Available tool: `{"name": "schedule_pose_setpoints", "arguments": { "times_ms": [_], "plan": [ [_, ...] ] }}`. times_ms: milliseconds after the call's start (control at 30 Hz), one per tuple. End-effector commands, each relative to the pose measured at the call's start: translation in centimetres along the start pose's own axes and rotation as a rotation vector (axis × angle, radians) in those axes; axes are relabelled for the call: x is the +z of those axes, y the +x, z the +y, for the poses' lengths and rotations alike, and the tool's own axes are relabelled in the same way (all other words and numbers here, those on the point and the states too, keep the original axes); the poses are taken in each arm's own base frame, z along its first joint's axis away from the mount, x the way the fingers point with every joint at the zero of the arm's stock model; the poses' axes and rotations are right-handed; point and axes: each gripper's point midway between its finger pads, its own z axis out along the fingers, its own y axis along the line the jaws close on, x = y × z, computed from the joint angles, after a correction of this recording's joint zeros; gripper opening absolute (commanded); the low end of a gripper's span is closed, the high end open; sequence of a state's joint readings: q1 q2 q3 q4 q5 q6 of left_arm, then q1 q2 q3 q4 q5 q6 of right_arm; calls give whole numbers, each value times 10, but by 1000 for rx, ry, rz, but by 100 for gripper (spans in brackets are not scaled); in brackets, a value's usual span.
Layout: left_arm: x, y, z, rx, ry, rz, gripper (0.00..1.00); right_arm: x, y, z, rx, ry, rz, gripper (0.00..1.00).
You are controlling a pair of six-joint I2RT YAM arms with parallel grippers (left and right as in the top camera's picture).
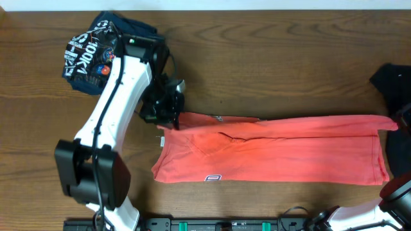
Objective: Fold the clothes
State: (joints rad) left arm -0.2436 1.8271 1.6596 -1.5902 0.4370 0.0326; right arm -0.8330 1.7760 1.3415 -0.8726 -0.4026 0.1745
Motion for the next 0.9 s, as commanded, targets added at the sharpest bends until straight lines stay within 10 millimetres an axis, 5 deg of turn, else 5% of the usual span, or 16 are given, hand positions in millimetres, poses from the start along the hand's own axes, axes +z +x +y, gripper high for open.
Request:
{"name": "schedule_pose_setpoints", "arguments": {
  "times_ms": [0,367,700,867],
  "plan": [
    [8,12,15,-21,-66,32,6,-5,-1,-5,9,14,-7,1],
    [48,28,31,-60,-69,139,6,-8,18,-31,61,162,58,2],
    [50,30,32,-63,-69,148,6,-23,30,-76,129,440,76,2],
    [50,31,32,-64,-69,152,6,-28,29,-86,123,503,69,26]
  ]
}}
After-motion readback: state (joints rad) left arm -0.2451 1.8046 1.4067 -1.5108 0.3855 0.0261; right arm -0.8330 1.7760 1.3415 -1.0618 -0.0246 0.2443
